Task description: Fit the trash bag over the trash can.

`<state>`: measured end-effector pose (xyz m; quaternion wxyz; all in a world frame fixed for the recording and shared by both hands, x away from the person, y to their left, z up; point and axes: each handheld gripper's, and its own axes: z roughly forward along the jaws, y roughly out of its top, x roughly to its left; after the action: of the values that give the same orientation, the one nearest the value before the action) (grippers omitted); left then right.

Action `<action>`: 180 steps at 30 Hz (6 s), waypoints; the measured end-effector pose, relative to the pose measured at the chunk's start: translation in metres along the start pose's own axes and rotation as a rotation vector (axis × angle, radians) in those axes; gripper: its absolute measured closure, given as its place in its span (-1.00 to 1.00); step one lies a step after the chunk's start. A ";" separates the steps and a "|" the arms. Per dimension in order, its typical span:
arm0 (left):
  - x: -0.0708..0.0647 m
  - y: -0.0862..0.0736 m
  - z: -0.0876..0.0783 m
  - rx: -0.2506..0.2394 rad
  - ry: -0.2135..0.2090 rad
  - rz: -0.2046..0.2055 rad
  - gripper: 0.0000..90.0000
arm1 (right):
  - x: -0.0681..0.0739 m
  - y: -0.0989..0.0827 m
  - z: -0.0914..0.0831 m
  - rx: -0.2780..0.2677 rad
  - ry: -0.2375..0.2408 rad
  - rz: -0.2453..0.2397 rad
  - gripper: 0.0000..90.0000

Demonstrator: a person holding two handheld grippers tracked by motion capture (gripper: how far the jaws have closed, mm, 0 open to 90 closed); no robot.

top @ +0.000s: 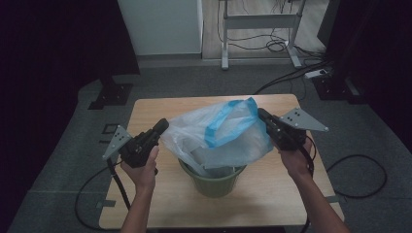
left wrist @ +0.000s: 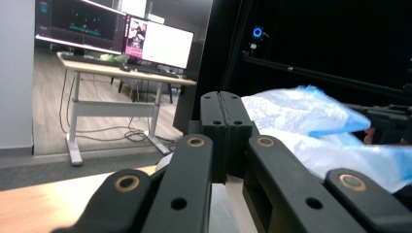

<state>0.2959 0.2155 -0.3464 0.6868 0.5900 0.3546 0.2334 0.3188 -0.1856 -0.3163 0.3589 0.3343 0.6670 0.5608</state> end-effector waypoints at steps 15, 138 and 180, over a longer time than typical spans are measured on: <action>-0.001 -0.055 -0.045 0.060 -0.060 -0.052 0.99 | 0.026 -0.045 -0.023 -0.004 0.103 0.067 0.98; 0.006 -0.079 -0.057 0.109 -0.075 -0.023 1.00 | 0.045 -0.118 -0.092 -0.014 0.145 0.144 0.98; 0.009 -0.075 -0.083 0.155 -0.119 -0.088 -0.05 | 0.058 -0.159 -0.079 0.120 0.172 0.187 0.98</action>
<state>0.2313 0.2610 -0.4256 0.6686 0.6380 0.3558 0.1393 0.2143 -0.1998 -0.4705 0.2260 0.3666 0.6936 0.5774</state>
